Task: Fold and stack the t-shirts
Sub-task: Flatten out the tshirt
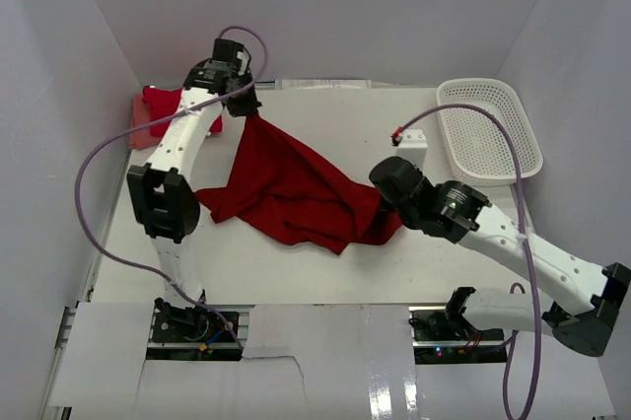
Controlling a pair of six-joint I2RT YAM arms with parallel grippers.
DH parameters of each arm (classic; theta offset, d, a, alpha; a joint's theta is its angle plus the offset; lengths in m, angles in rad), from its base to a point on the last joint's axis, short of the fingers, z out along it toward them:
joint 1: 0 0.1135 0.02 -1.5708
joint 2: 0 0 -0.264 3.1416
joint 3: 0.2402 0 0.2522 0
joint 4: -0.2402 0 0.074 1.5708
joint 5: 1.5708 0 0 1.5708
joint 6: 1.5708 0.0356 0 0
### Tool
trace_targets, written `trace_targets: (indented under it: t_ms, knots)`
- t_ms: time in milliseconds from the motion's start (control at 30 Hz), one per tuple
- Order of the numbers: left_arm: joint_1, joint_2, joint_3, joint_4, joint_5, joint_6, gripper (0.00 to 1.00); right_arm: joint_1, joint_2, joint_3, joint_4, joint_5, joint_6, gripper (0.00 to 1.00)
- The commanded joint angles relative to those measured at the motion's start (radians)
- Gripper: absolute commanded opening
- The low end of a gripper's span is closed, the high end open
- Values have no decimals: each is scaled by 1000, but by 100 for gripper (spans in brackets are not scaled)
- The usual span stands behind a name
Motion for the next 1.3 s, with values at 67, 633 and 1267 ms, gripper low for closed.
trace_targets:
  t_ms: [67,633,1267]
  knots:
    - [112,-252,-155,90,-29,-44,0,-79,160,251,158,-146,-299,8]
    - [330,-317,-152,190,-53,-140,0,-799,570,895,157,-782,-505,8]
    - [344,-767,-310,384,26,-153,0,-909,134,858,326,-1132,-571,8]
